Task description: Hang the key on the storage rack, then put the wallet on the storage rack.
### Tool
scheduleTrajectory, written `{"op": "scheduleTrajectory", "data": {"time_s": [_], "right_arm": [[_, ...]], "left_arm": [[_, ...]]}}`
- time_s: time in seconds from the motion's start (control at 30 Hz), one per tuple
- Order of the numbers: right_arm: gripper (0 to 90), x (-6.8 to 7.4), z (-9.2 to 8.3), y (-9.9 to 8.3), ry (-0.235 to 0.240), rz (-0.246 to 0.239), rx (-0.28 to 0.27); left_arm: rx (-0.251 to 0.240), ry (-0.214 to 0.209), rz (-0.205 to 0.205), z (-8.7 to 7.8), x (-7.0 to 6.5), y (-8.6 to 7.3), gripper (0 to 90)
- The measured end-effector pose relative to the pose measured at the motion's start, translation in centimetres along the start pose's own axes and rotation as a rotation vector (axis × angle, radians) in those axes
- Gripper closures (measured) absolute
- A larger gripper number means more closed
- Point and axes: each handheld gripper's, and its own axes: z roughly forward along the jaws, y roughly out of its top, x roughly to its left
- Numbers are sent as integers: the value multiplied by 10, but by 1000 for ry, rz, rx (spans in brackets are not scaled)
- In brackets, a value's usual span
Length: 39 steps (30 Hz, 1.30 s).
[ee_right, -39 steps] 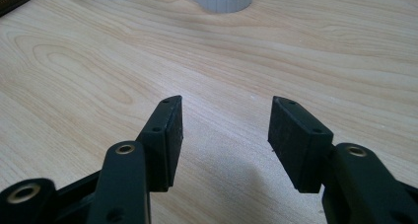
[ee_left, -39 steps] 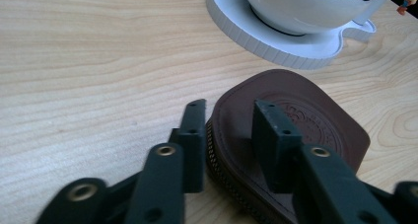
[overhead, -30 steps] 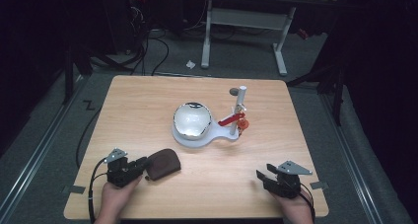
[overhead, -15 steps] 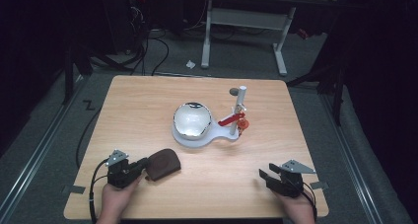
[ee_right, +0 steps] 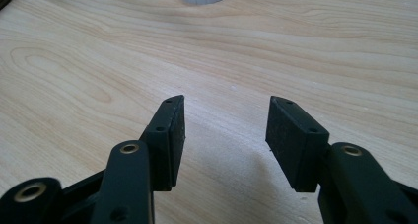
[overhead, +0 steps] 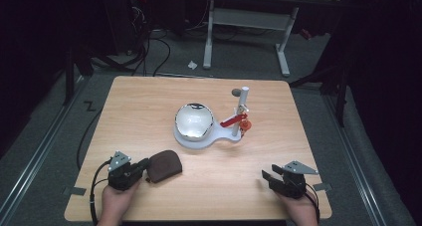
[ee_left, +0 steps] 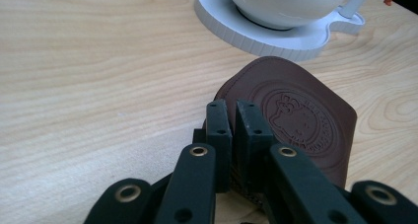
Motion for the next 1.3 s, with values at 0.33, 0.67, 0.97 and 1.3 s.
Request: {"op": "scheduleTrajectory", "data": {"time_s": [0.33,0.67,0.97,1.3], "right_arm": [[515,-5,-1,-2,-25,-2,3],[512,-2,6,0,-18,-10,6],[521,-2,1,0,-21,1,-4],[525,-4,1,0,-21,6,-8]], "left_arm": [[-63,-7,52,-10,-9,7,867],[-128,2,105,-25,-17,15,872],[-164,-2,122,-29,-23,19,873],[-177,-12,125,-29,-29,24,873]]}}
